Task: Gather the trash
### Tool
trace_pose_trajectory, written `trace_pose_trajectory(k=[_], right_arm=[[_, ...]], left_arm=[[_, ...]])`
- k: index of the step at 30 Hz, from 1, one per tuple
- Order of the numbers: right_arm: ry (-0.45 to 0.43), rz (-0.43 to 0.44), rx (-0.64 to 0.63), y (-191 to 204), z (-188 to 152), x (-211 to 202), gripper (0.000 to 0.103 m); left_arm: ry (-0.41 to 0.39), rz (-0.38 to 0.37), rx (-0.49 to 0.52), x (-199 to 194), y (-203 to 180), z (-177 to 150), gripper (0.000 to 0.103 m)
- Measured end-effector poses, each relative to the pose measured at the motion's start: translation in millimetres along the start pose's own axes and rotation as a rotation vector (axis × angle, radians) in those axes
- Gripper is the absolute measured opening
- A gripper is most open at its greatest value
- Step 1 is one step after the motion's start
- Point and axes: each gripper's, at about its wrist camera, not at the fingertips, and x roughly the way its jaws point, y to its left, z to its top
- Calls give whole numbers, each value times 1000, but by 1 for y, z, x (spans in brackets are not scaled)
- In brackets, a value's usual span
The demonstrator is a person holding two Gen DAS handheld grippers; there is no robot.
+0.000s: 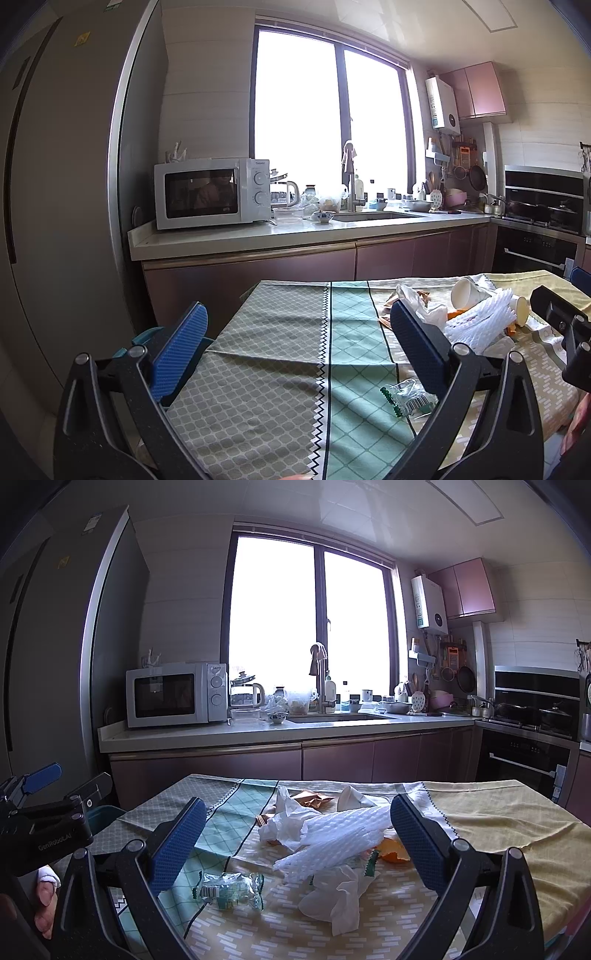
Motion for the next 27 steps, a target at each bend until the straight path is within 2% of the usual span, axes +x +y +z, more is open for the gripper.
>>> trace_pose_trajectory(k=[27], right_arm=[[-6, -1, 5, 1, 0, 0, 97]], left_arm=[[-12, -5, -9, -2, 0, -2, 98]])
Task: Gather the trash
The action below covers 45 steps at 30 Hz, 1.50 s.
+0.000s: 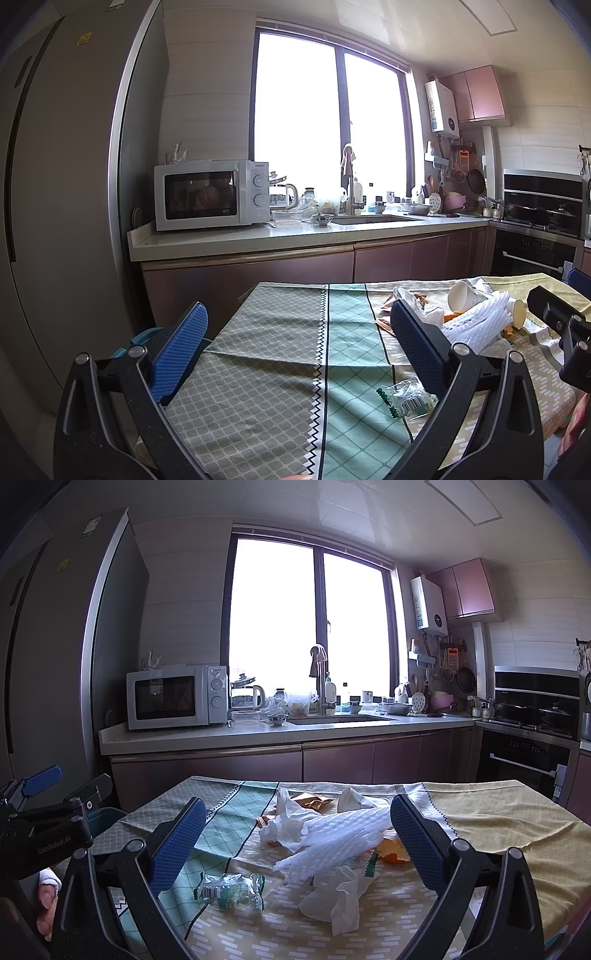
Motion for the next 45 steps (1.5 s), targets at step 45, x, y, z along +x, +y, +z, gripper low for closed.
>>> trace_pose_trajectory(k=[45], right_arm=[[-3, 11, 15, -2, 0, -1, 97]], left_arm=[[2, -13, 2, 3, -5, -3, 98]])
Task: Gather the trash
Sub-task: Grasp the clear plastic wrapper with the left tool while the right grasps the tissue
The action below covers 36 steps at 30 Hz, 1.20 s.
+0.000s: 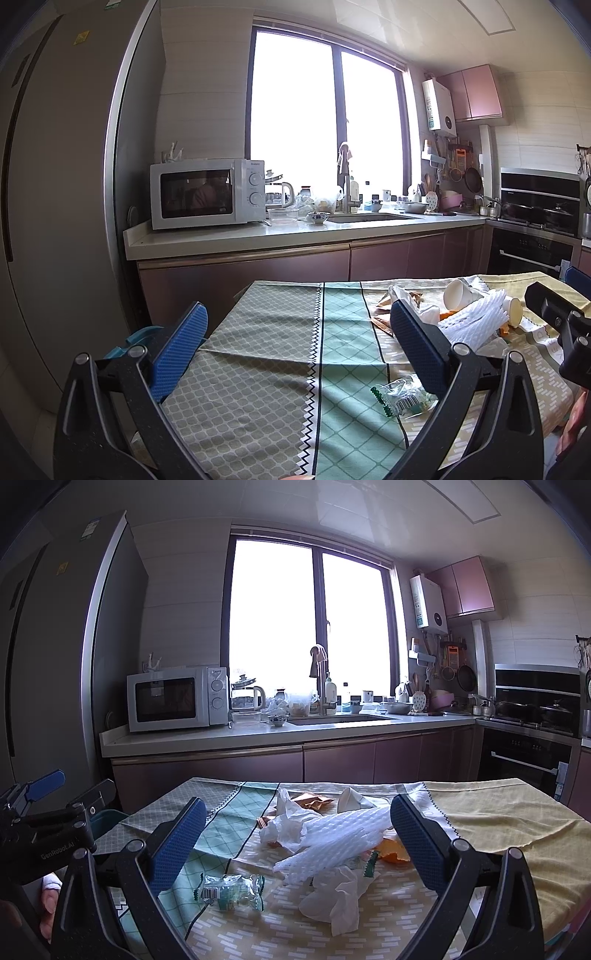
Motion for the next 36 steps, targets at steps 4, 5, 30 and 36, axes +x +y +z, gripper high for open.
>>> trace_pose_trajectory(k=[4, 5, 30, 36], right_arm=[[1, 2, 2, 0, 0, 0, 97], [1, 2, 2, -1, 0, 1, 97], [150, 10, 32, -27, -22, 30, 97], [320, 15, 71, -45, -41, 57, 97]], left_arm=[[3, -5, 1, 2, 0, 0, 98], [5, -7, 1, 3, 0, 0, 98], [201, -119, 27, 49, -15, -21, 98], [349, -232, 54, 83, -32, -42, 97]])
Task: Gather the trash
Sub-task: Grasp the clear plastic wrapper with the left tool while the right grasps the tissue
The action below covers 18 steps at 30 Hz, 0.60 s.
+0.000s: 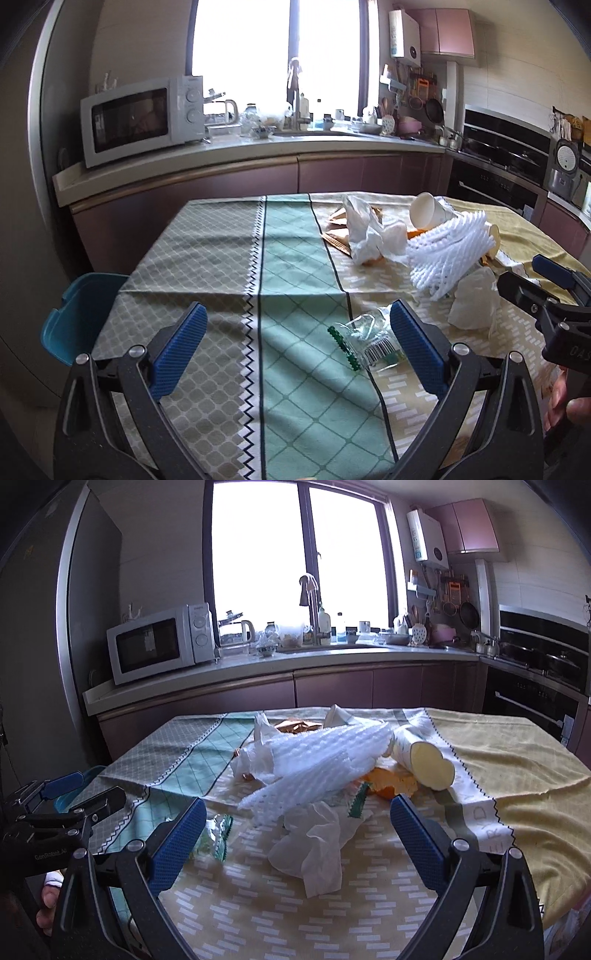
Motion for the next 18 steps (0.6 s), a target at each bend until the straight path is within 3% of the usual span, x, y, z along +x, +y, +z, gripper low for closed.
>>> trace_pose_trajectory(k=[3, 6, 11, 16, 18], right_arm=[[43, 13, 22, -6, -6, 11, 94], [75, 28, 39, -11, -8, 20, 83], [130, 64, 72, -18, -12, 32, 62], [171, 111, 113, -25, -18, 38, 36], [177, 129, 129, -28, -19, 39, 28]], left_arm=[[55, -60, 33, 17, -10, -4, 97], [110, -114, 47, 32, -21, -7, 96], [217, -179, 33, 56, -29, -10, 70], [268, -232, 10, 69, -31, -14, 50], [270, -241, 3, 70, -31, -13, 48]])
